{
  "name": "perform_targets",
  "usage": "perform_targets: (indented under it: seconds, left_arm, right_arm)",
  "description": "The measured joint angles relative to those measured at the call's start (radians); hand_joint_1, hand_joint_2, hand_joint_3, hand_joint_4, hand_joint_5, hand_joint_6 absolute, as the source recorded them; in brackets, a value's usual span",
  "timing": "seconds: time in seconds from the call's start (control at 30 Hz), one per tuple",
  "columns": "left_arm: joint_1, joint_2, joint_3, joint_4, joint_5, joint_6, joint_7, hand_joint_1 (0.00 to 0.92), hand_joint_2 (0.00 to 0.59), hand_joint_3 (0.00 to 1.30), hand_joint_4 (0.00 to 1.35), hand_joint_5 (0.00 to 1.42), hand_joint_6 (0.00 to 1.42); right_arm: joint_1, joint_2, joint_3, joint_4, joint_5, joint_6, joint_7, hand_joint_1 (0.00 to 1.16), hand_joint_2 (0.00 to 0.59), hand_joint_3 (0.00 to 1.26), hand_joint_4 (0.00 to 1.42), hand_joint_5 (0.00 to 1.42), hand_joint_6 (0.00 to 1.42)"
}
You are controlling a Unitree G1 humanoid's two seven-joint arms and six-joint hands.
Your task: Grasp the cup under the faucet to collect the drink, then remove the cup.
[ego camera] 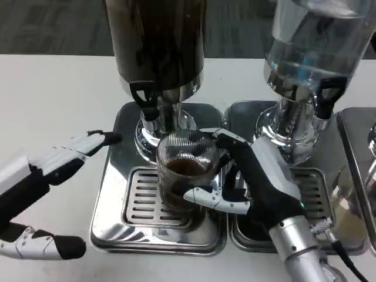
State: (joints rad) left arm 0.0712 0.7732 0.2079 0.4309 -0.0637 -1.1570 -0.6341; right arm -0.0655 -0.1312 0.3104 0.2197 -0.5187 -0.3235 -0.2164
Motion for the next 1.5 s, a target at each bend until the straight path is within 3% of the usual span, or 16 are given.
perform_targets:
  seconds: [0.4,1.07,1.5]
  left_arm:
    - [0.067,0.012,0.023,-0.076,0.005,-0.024,0.042,0.0,0.052,0.03,0.0,0.0,0.02]
    - [0.17,0.013,0.138,-0.141,0.176,-0.141,0.159,0.0,0.049,0.03,0.0,0.0,0.01]
    - [0.207,0.014,0.123,-0.17,0.224,-0.173,0.197,0.0,0.048,0.04,0.0,0.0,0.01]
  right_arm:
    - [0.058,-0.01,-0.031,-0.087,0.006,0.004,0.035,0.64,0.234,0.48,0.61,0.77,1.06]
    - [0.125,-0.038,-0.064,-0.192,0.035,0.018,0.085,0.63,0.243,0.49,0.61,0.78,1.08]
    - [0.192,-0.048,-0.075,-0.276,0.047,0.018,0.124,0.63,0.243,0.49,0.61,0.79,1.08]
